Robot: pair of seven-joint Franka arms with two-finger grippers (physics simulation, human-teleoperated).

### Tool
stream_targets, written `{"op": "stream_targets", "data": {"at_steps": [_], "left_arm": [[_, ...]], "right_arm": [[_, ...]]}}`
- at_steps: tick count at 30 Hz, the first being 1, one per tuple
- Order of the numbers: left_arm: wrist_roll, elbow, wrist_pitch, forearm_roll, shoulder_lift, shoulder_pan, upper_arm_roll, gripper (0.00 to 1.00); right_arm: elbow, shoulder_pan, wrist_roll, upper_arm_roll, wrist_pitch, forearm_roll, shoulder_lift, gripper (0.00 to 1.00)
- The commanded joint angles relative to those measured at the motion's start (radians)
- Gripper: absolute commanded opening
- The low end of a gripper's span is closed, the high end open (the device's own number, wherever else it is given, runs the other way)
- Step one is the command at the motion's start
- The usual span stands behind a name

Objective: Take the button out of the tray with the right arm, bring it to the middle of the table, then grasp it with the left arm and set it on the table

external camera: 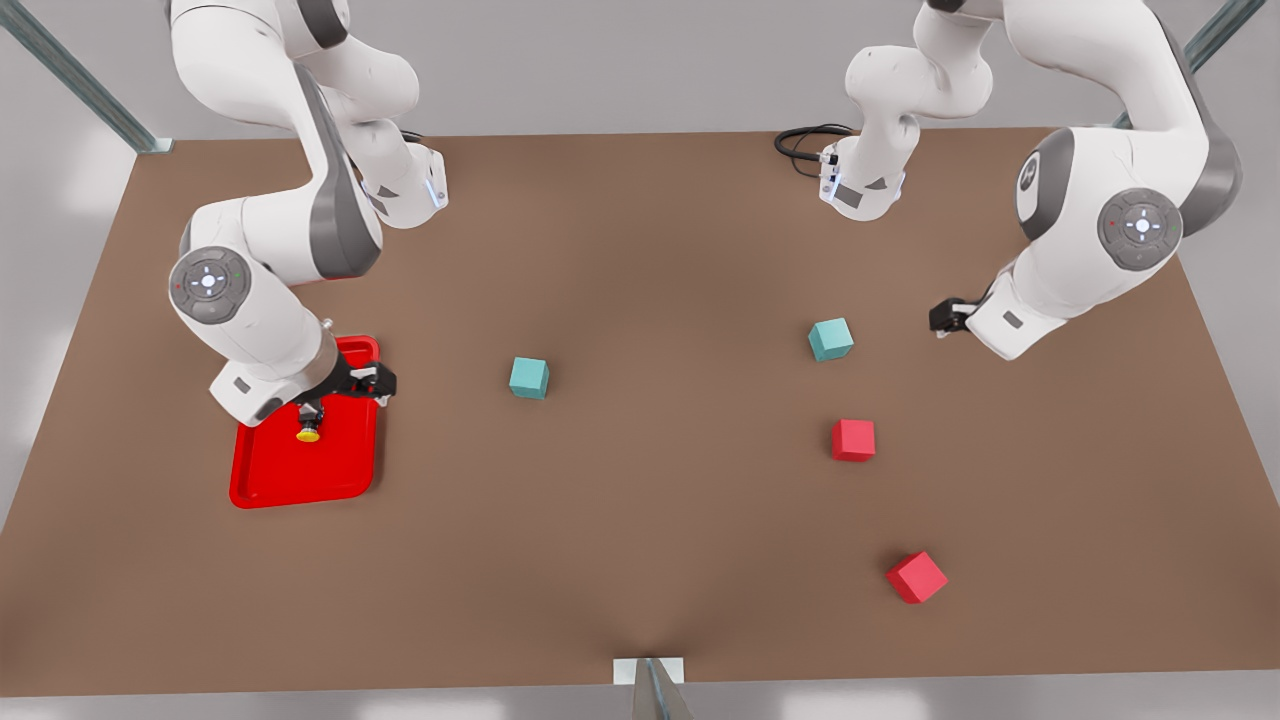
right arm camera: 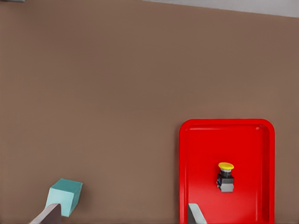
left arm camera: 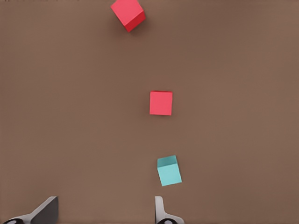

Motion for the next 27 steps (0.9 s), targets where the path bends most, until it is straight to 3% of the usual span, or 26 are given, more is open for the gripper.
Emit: {"op": "stream_targets", "data": {"at_steps": [1,4,8,9,10,15,19,20,21,23,27], "left_arm": [[-0.019,0.000,0.013,0.001,0.001,0.001,0.000,1.00],[-0.019,0.000,0.019,0.001,0.002,0.001,0.000,1.00],[-0.019,0.000,0.023,0.001,0.008,0.001,0.000,1.00],[-0.018,0.000,0.023,0.001,0.008,0.001,0.000,1.00],[-0.016,0.000,0.023,0.001,0.008,0.001,0.000,1.00],[-0.015,0.000,0.024,0.001,0.013,0.005,0.002,1.00],[-0.015,0.000,0.038,0.001,0.017,0.005,0.002,1.00],[-0.015,0.000,0.038,0.001,0.024,0.005,0.002,1.00],[-0.015,0.000,0.039,0.001,0.024,0.005,0.002,1.00],[-0.015,0.000,0.039,0.001,0.025,0.005,0.002,1.00],[-0.015,0.000,0.039,0.001,0.031,0.004,0.002,1.00]], "right_arm": [[-0.001,0.004,0.076,0.000,-0.010,-0.010,0.000,1.00],[-0.022,0.120,0.080,0.003,-0.022,0.040,0.040,1.00],[-0.030,0.129,0.051,0.046,-0.148,0.063,0.087,1.00],[-0.142,0.084,0.046,0.044,-0.132,0.044,0.078,1.00],[-0.260,0.019,-0.015,0.046,0.012,-0.034,0.075,1.00],[-0.373,-0.226,-0.245,0.044,0.375,-0.071,0.089,1.00],[-0.373,-0.272,-0.241,0.044,0.381,-0.095,0.074,1.00],[-0.375,-0.329,-0.263,0.044,0.420,-0.097,0.078,1.00],[-0.458,-0.389,-0.314,0.044,0.614,-0.097,0.080,1.00],[-0.518,-0.440,-0.323,0.046,0.776,-0.125,0.101,1.00],[-0.509,-0.475,-0.424,0.046,0.816,-0.129,0.173,1.00]]}}
